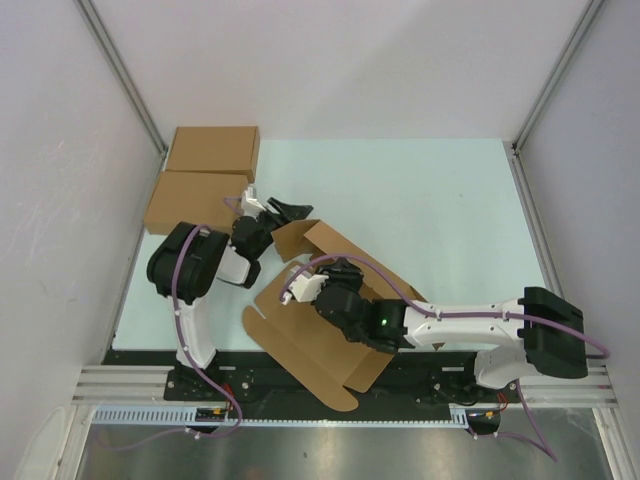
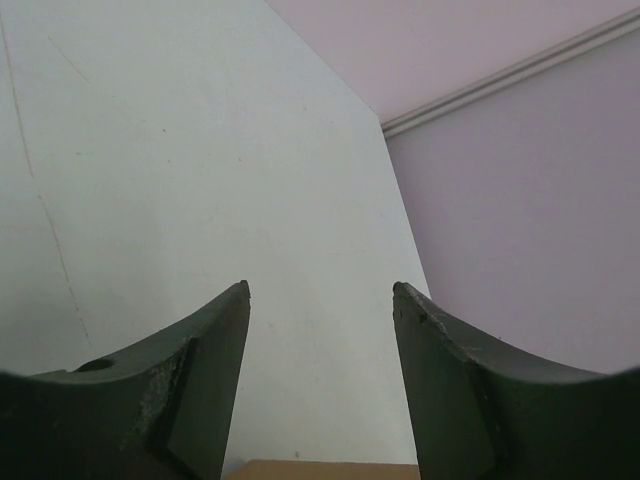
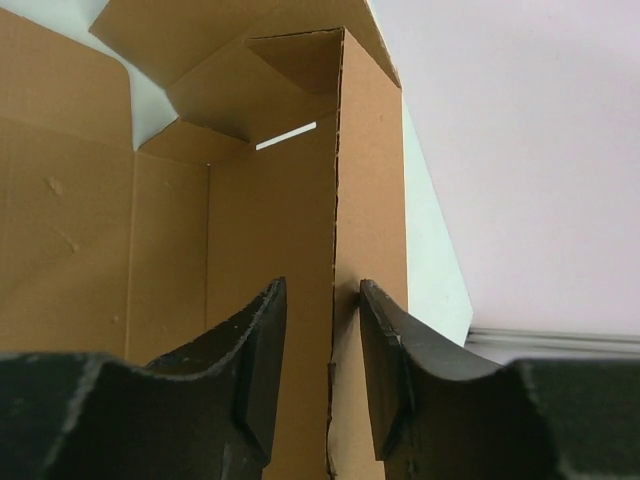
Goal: Fold the paper box
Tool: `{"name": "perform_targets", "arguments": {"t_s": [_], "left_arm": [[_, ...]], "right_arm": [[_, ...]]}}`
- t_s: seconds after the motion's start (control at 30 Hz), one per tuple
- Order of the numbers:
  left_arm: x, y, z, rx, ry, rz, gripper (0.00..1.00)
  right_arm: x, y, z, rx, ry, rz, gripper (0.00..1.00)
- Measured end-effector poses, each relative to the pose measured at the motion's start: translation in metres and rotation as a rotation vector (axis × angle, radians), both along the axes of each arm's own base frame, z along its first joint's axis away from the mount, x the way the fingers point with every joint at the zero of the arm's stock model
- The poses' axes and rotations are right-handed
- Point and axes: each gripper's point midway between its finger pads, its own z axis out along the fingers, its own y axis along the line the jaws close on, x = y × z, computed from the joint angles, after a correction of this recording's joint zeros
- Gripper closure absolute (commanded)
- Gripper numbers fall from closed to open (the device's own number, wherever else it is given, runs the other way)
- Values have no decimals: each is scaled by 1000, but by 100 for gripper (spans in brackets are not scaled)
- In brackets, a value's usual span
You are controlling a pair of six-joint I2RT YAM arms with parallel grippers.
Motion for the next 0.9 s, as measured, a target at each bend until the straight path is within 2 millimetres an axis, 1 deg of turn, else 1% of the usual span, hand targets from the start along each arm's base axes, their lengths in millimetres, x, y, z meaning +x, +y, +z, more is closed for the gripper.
{"name": "perform_targets", "arguments": {"t_s": [0.03, 0.13, 0.3, 0.4, 0.5, 0.6, 0.7, 0.77, 0.83, 0.9], "left_arm": [[-1, -1, 0, -2, 0, -8, 36], [-6, -7, 0, -17, 2, -52, 36], [-11, -23, -7, -59, 39, -155, 37], [-12, -33, -10, -83, 60, -217, 38], [-17, -38, -9, -97, 69, -261, 38], [-21, -42, -8, -99, 70, -290, 38], [-24, -45, -7, -101, 68, -314, 39], [-25, -46, -6, -101, 66, -323, 38], [-27, -47, -6, -100, 66, -332, 39], [-28, -49, -5, -100, 65, -340, 39]], "right_arm": [[0, 0, 0, 6, 6, 2, 55], [0, -1, 3, 39, 22, 3, 51], [-2, -4, 21, 141, 46, 13, 46], [-4, -6, 42, 233, 51, 24, 44], [-6, -9, 76, 363, 43, 40, 42], [-3, -18, 108, 494, 33, 38, 41], [9, -34, 136, 624, 18, 3, 41], [24, -50, 147, 704, 8, -50, 41], [46, -75, 154, 780, -6, -140, 41], [70, -104, 156, 847, -23, -244, 41]]}}
